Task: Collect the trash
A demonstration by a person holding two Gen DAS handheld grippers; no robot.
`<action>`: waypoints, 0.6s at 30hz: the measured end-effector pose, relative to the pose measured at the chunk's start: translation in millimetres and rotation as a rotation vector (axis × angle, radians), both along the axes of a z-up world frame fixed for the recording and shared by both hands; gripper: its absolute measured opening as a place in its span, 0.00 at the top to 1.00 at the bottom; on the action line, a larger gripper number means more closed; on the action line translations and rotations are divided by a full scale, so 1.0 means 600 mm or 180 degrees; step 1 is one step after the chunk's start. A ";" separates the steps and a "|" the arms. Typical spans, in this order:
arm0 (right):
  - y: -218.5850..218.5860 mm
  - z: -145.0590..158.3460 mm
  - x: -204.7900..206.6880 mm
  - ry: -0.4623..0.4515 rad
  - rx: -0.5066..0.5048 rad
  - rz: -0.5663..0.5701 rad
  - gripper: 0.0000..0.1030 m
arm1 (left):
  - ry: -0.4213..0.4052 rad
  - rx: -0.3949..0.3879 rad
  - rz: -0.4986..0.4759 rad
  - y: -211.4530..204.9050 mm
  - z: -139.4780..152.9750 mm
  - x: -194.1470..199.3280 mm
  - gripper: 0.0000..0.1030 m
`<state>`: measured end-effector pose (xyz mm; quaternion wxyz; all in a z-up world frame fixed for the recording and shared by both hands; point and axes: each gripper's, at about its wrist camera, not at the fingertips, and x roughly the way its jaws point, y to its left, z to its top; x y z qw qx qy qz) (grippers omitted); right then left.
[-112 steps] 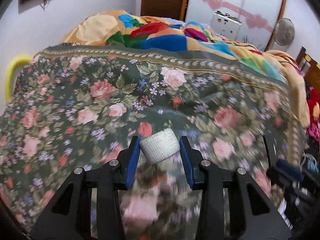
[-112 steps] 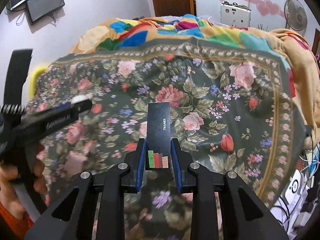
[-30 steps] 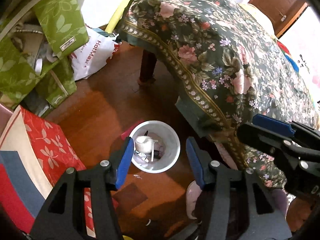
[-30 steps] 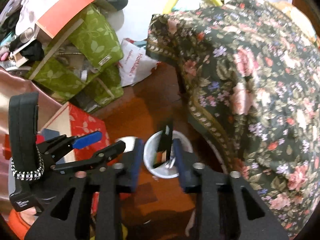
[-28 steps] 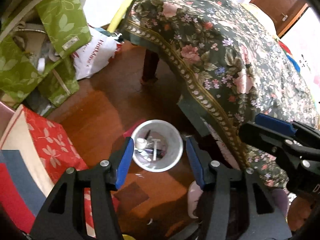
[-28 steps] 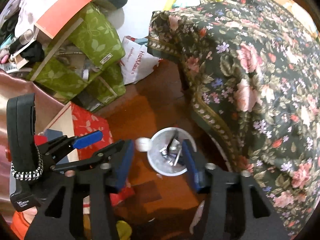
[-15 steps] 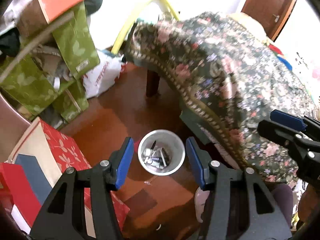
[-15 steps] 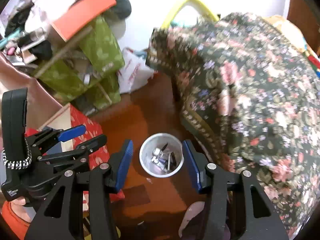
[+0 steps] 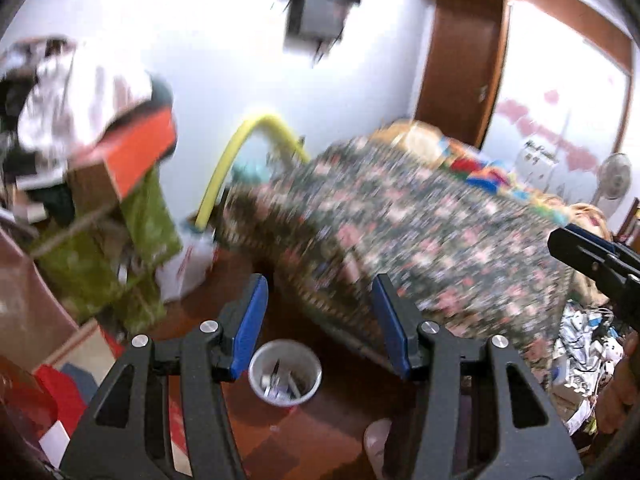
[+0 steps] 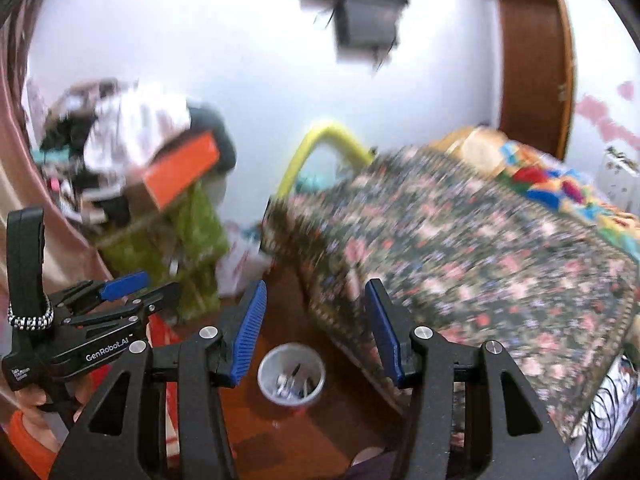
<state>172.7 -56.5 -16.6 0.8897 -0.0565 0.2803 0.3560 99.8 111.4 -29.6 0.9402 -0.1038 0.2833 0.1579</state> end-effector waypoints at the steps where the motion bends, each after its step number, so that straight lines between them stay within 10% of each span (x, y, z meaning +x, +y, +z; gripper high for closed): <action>1: -0.024 0.017 -0.019 -0.0105 0.0074 -0.0114 0.54 | -0.0115 0.0024 -0.0057 -0.016 0.016 -0.013 0.48; 14: -0.162 0.057 -0.185 -0.0609 0.0371 -0.0794 0.54 | -0.0726 0.0335 -0.0643 -0.171 0.075 -0.174 0.47; 18: -0.177 0.046 -0.212 -0.0679 0.0336 -0.0860 0.41 | -0.0748 0.0404 -0.0698 -0.186 0.067 -0.198 0.28</action>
